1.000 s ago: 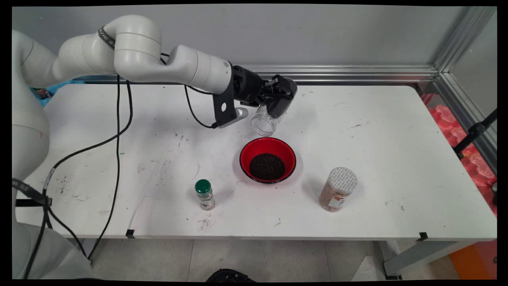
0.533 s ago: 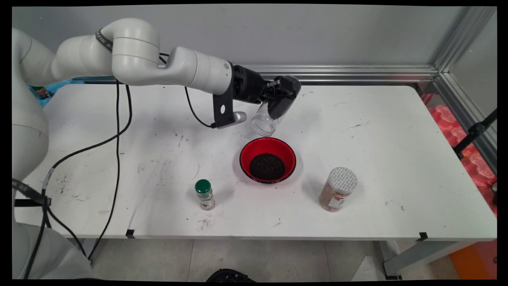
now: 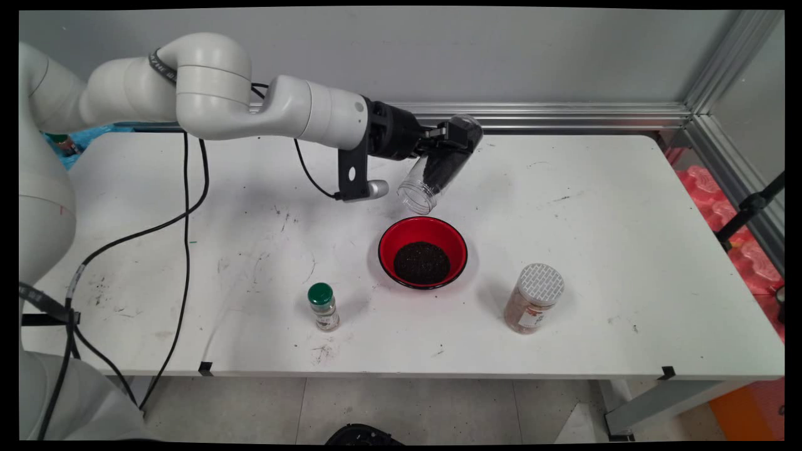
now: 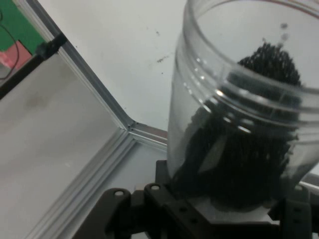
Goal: Pour the black seasoning powder in the red bowl
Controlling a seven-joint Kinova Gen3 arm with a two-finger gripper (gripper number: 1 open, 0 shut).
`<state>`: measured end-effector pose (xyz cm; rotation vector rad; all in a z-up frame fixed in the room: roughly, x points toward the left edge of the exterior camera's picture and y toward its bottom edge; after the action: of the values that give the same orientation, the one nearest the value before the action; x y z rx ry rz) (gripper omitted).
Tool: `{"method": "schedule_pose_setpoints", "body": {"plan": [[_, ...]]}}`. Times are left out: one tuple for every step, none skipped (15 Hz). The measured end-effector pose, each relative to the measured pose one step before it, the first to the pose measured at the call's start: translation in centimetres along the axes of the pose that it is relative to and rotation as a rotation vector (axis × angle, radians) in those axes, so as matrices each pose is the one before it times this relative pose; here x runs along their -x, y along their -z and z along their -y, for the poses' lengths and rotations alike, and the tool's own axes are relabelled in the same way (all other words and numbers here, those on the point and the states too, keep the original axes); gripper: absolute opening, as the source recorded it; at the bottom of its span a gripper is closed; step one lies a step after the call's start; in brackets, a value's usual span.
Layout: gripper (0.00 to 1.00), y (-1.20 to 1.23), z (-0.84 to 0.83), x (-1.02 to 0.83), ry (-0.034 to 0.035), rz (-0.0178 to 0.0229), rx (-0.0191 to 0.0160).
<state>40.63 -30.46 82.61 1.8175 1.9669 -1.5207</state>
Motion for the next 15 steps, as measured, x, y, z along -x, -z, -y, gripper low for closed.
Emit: {"method": "schedule_pose_setpoints", "body": {"plan": [[0.00, 0.001, 0.046, -0.048, -0.01196, 0.00271, -0.00490], [0.00, -0.011, 0.050, -0.034, -0.01016, 0.00232, -0.00464], [0.00, -0.007, 0.045, -0.038, -0.01091, 0.00319, -0.00501], [0.00, 0.001, 0.039, -0.016, -0.00835, 0.00326, -0.00413], [0.00, -0.007, 0.022, -0.013, -0.00540, 0.00219, -0.00246], [0.00, -0.007, 0.029, -0.009, -0.00599, 0.00284, -0.00331], [0.00, -0.008, 0.021, -0.019, -0.00567, 0.00268, -0.00294], [0.00, -0.010, 0.027, -0.012, -0.00622, 0.00338, -0.00343], [0.00, -0.002, 0.018, -0.018, -0.00443, 0.00205, -0.00263], [0.00, -0.012, 0.017, -0.034, -0.00615, 0.00280, -0.00330], [0.00, -0.008, 0.022, -0.038, -0.00791, 0.00412, -0.00452], [0.00, -0.008, 0.003, -0.046, -0.00489, 0.00260, -0.00309], [0.00, -0.010, -0.004, -0.036, -0.00418, 0.00293, -0.00270], [0.00, -0.009, -0.006, -0.035, -0.00262, 0.00185, -0.00203], [0.00, -0.004, -0.016, -0.053, -0.00349, 0.00263, -0.00274]]}}
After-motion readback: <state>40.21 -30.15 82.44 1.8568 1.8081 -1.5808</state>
